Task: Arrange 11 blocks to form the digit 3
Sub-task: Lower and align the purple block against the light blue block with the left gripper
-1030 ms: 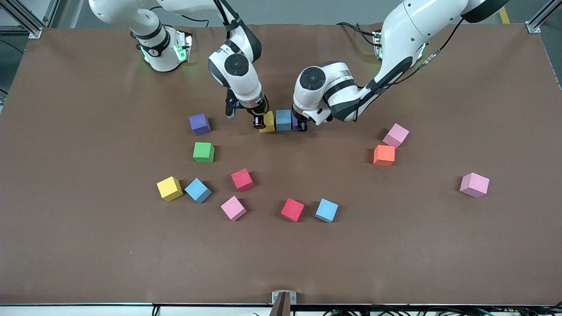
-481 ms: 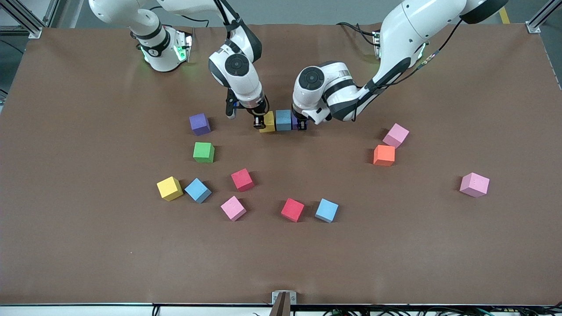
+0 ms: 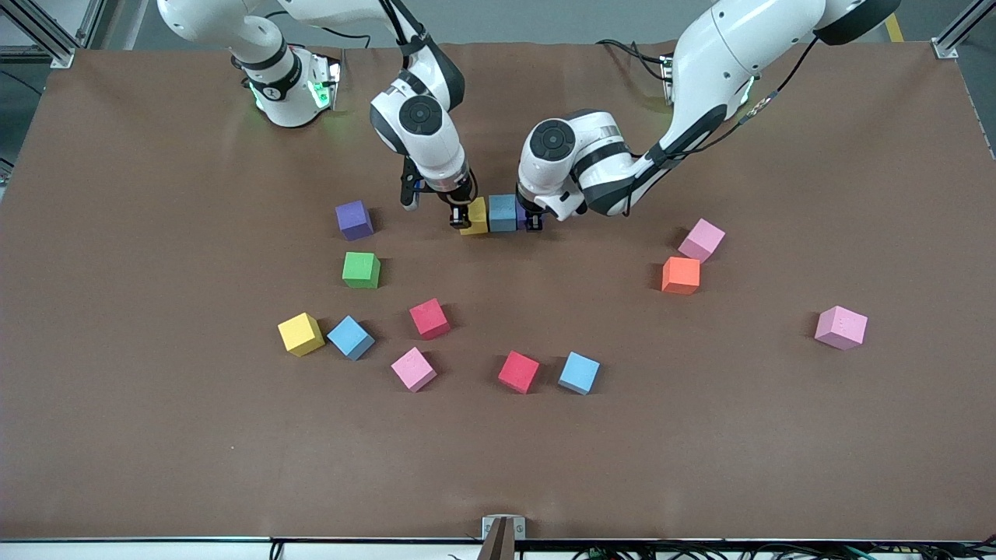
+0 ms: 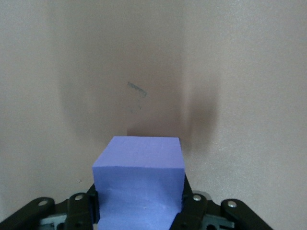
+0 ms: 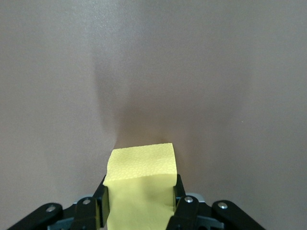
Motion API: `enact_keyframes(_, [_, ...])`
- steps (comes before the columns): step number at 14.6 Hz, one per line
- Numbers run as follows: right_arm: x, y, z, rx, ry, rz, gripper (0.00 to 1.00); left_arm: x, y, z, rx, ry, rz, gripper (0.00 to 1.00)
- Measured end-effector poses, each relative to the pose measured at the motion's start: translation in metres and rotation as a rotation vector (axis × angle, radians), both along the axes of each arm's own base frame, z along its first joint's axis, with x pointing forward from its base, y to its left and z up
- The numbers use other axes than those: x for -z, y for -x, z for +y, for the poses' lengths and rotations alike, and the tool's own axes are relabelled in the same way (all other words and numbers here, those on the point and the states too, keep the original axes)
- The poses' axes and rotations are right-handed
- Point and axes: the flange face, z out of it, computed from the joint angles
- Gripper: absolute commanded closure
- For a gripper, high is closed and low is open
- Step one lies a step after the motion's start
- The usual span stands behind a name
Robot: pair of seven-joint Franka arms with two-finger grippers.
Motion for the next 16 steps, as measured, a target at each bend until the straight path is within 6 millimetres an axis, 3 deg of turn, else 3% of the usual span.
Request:
enact_keyframes(15, [0.0002,0.0010,0.0046,0.005,-0.002,0.000,0.99,0.0000,0.0020,-0.0018,0.004,0.002,0.000,0.76])
enact_keyframes(16, [0.0002,0.0010,0.0046,0.005,-0.002,0.000,0.98,0.0001,0.0020,-0.0018,0.004,0.002,0.000,0.70])
